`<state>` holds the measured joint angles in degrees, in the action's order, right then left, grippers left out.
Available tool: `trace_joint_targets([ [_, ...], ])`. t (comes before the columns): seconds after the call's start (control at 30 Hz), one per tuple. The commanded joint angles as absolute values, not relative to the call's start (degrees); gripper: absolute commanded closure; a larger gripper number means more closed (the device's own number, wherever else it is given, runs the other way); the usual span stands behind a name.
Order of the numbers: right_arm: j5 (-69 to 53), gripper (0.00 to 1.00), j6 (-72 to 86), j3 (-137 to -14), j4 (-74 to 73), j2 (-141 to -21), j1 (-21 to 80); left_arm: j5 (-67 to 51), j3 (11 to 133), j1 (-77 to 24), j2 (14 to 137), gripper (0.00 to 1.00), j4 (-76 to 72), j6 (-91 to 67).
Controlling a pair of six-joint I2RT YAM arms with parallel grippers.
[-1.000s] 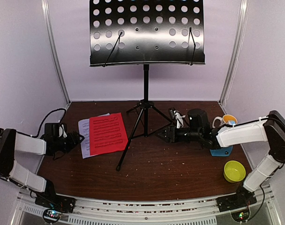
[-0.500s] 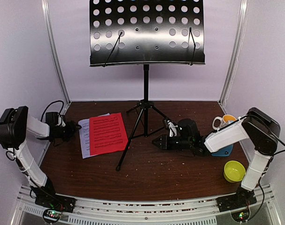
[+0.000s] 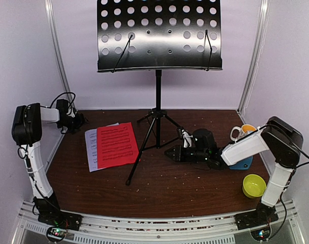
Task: Set up the instrument practice props
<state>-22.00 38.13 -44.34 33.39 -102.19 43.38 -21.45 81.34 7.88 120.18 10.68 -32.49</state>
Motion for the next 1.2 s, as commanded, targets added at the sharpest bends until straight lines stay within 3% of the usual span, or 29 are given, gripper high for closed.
trace_joint_targets([
  [0.0,-20.7,0.77,37.8,-45.0,33.7,-100.0,43.6,-24.8,84.8,8.3,122.6,0.19,16.2,-31.5],
  [0.57,-19.8,0.76,38.1,-45.3,31.1,-96.9,42.7,-20.0,93.2,0.7,130.0,0.08,26.0,-36.9],
  [0.93,-19.7,0.77,38.0,-44.6,30.3,-97.5,42.4,-27.3,97.5,-3.7,133.9,0.32,29.1,-25.1],
  [1.17,-19.8,0.76,38.3,-43.8,30.1,-98.4,42.4,-30.4,88.7,-7.3,128.3,0.44,24.1,-26.5],
])
